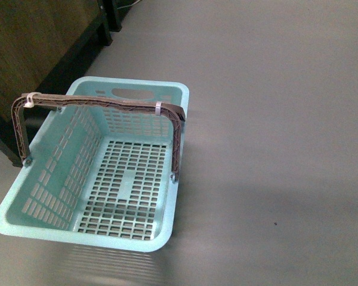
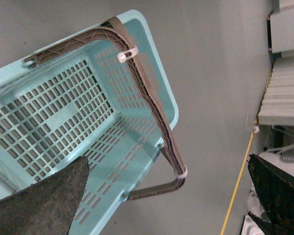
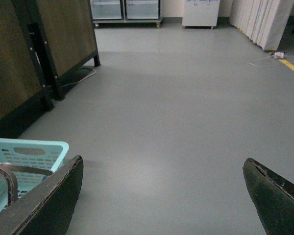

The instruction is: Pick lemon and mango into basket

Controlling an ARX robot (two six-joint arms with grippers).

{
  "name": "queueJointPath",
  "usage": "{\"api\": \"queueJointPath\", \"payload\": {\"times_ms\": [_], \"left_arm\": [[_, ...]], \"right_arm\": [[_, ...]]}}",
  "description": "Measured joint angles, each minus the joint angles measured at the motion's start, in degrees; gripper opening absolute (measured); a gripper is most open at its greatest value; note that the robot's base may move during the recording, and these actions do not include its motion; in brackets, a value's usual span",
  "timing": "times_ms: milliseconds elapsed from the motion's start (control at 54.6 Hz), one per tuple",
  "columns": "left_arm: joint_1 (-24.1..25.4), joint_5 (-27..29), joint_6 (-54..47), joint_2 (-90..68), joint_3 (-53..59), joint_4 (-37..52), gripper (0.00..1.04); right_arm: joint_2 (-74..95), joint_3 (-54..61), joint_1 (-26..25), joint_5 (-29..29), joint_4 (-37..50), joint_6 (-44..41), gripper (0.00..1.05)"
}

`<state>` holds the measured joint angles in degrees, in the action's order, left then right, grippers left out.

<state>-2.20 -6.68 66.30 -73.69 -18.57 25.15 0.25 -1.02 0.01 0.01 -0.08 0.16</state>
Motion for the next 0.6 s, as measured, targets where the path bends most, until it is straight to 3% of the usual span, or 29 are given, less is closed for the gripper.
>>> {"api": "queueJointPath", "payload": {"times_ms": [165,604], "left_arm": [[-2.58,4.57,8.17,-18.21,-7.23,7.10,0.98],[-9.35,8.87,13.35,-43.71,-28.70,7.39,0.98]], "right_arm": [[0.00,0.00,0.00,0.00,0.00,0.00,0.96],[0.00,0.00,0.00,0.00,0.00,0.00,0.96]]}}
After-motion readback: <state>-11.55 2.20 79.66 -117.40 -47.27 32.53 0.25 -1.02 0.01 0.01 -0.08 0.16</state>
